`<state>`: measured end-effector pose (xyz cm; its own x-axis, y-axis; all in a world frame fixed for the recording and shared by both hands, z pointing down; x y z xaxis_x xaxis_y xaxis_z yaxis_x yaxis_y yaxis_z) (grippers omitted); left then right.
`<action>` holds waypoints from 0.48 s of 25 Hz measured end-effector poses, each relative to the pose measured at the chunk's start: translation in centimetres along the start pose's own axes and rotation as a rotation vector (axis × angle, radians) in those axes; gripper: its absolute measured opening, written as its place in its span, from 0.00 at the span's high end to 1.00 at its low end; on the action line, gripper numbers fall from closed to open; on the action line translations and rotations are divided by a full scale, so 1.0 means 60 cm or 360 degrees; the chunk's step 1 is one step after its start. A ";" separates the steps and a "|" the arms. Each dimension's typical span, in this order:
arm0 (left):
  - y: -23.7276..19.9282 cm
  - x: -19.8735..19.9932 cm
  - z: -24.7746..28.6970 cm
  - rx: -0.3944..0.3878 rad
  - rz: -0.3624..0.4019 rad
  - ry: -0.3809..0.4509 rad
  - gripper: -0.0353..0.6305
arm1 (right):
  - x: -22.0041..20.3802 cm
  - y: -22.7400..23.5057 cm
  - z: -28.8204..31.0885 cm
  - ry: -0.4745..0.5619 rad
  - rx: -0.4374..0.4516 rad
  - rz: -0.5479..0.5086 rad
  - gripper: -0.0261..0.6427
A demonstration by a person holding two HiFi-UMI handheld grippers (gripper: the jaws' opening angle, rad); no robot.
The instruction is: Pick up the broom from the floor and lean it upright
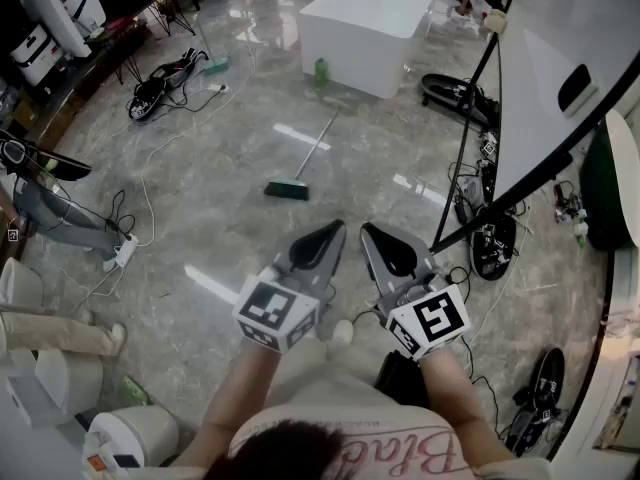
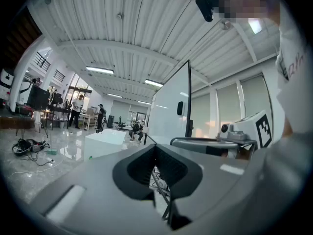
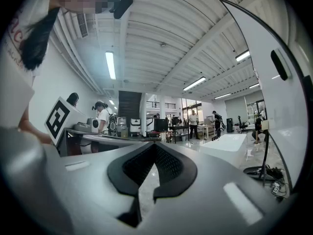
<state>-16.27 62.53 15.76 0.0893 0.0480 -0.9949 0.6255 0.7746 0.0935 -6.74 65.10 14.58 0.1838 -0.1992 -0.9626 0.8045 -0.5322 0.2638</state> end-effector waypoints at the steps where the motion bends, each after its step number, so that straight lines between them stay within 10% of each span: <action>1: -0.001 0.001 0.002 0.0002 0.0003 0.0003 0.95 | 0.001 0.001 0.001 0.0001 -0.0002 -0.0004 0.96; 12: -0.029 0.007 0.018 0.0033 0.0020 0.0027 0.95 | 0.018 0.011 0.027 -0.0002 -0.0014 -0.0021 0.96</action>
<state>-16.48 60.52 15.20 0.0841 0.0685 -0.9941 0.6406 0.7604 0.1066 -6.95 63.19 13.83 0.1726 -0.1933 -0.9659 0.8117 -0.5276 0.2506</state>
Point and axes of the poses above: the fingertips, and each gripper's own axes: z forward along the fingers, y to its right, x out of its top, the point moved 5 cm from there along -z, backward along the fingers, and after that the axes turned 15 degrees about z, right-handed, at the moved point
